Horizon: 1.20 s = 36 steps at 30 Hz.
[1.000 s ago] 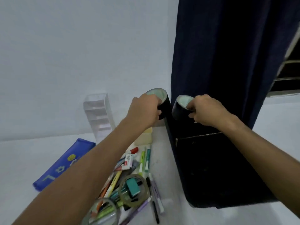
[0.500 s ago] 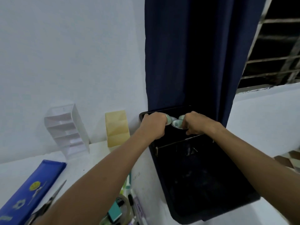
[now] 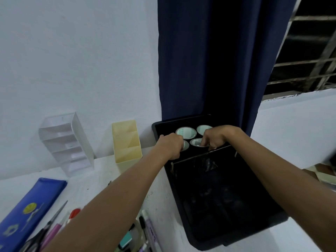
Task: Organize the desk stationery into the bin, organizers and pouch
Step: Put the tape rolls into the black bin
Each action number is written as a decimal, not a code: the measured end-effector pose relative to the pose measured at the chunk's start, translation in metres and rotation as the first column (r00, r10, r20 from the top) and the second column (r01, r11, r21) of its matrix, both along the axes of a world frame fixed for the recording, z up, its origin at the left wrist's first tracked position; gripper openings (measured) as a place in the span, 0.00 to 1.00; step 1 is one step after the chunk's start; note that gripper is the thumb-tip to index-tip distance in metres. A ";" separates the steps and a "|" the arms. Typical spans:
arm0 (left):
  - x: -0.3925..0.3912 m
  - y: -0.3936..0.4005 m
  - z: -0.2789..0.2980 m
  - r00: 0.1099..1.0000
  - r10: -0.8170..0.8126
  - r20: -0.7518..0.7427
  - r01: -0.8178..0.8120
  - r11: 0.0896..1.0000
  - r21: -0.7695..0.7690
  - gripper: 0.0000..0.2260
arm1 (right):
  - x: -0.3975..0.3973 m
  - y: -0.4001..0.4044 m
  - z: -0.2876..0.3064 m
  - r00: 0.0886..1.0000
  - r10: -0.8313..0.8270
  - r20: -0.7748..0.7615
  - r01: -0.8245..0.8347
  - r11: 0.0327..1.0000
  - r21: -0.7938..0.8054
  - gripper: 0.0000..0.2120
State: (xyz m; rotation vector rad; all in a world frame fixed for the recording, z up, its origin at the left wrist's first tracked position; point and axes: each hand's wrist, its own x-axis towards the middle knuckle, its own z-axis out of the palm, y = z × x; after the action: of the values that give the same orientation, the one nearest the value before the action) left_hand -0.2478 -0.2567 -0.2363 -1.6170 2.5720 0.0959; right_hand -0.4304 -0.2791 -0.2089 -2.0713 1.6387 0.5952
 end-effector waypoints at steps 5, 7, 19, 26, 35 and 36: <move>0.001 -0.006 -0.010 1.000 0.017 0.004 -0.017 1.000 0.023 0.09 | 0.001 -0.014 -0.007 0.976 -0.178 0.130 0.134 0.947 0.292 0.14; 0.002 -0.008 -0.014 1.000 0.023 -0.006 -0.023 1.000 0.010 0.03 | 0.006 -0.015 -0.016 0.953 -0.242 0.183 0.185 0.942 0.281 0.07; 0.009 -0.018 -0.021 0.993 -0.068 -0.094 0.087 0.973 0.213 0.11 | 0.013 -0.016 -0.046 0.943 -0.155 0.295 0.200 0.971 -0.129 0.14; 0.009 -0.018 -0.019 0.980 -0.099 -0.170 0.136 0.966 0.221 0.10 | 0.013 -0.016 -0.050 0.959 -0.108 0.260 0.139 0.985 -0.103 0.14; 0.040 0.006 0.023 0.897 0.054 -0.438 -0.048 0.999 0.025 0.11 | 0.045 -0.004 -0.021 0.937 0.004 0.349 0.160 0.883 -0.442 0.04; 0.051 0.014 0.029 0.900 0.062 -0.432 -0.067 0.998 0.003 0.12 | 0.055 0.005 -0.014 0.925 0.075 0.373 0.115 0.880 -0.461 0.04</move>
State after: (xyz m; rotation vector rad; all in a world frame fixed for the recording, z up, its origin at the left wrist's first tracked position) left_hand -0.1968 -0.2425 -0.2071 -1.8655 2.8293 0.5023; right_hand -0.3757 -0.2741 -0.2225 -2.3069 1.6778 -0.2540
